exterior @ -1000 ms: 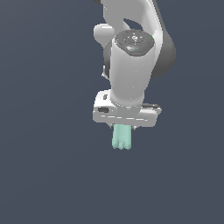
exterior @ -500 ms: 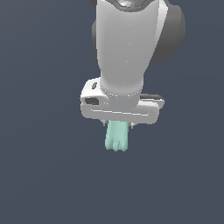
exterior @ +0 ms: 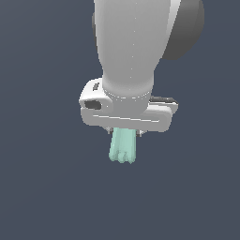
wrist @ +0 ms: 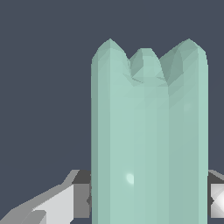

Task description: Pick up the object and move it to a goal position.

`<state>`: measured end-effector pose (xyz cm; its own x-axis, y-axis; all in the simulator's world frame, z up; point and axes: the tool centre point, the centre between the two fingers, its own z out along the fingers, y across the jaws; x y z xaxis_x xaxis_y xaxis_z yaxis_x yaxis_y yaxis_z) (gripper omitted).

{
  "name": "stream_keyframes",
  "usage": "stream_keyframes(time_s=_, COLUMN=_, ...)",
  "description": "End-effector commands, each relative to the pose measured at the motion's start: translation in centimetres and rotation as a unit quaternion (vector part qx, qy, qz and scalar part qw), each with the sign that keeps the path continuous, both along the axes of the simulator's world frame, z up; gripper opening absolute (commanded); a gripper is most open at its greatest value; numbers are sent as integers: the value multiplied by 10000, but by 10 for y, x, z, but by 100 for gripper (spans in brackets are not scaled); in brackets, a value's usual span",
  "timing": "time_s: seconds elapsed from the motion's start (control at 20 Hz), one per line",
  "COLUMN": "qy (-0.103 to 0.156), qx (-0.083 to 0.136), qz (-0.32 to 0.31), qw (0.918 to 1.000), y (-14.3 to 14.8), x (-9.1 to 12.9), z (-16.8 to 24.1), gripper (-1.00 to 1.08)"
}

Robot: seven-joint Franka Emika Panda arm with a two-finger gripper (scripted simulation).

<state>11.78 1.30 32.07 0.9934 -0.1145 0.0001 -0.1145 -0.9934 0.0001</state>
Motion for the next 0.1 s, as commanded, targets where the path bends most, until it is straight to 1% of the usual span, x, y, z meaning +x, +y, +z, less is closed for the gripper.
stream_keyframes(time_s=0.0, qy=0, qx=0, qz=1, qw=10000, y=0, x=1, z=2, gripper=-100)
stream_keyframes(time_s=0.05, qy=0, qx=0, qz=1, qw=10000, y=0, x=1, z=2, gripper=-100)
